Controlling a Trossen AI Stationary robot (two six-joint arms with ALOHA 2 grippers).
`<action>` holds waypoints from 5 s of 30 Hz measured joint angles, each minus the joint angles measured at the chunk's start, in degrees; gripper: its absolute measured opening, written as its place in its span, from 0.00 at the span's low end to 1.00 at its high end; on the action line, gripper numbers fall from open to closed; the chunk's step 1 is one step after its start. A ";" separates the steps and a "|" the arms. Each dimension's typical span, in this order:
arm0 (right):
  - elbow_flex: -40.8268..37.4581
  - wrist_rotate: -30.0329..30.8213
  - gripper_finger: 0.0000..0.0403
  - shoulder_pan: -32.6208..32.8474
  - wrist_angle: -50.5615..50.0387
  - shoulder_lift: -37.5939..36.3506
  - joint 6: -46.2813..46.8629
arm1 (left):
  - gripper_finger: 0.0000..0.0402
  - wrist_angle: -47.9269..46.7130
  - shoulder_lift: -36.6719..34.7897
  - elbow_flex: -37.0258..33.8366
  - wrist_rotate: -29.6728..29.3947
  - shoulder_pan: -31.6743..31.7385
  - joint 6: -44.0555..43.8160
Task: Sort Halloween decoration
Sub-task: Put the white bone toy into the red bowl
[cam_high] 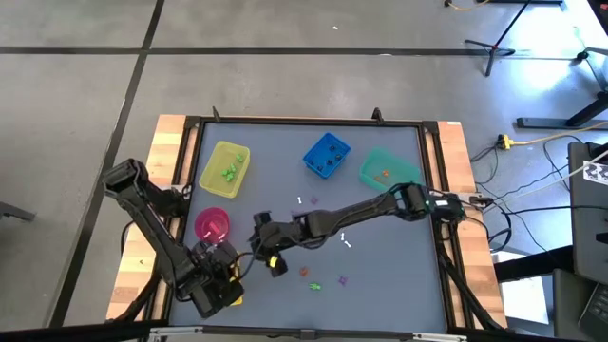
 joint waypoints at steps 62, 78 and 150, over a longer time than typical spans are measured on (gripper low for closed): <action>-49.90 -11.53 0.62 -7.53 -12.27 -32.63 -3.53 | 0.43 21.18 0.02 -8.15 15.90 41.54 63.25; -52.68 -13.34 0.62 -7.50 -15.40 -32.63 -15.84 | 0.43 21.18 0.02 -8.15 15.84 41.54 63.17; -52.59 -15.23 0.07 -7.54 -15.67 -29.68 -28.96 | 0.43 23.14 0.00 -8.15 15.62 41.51 63.08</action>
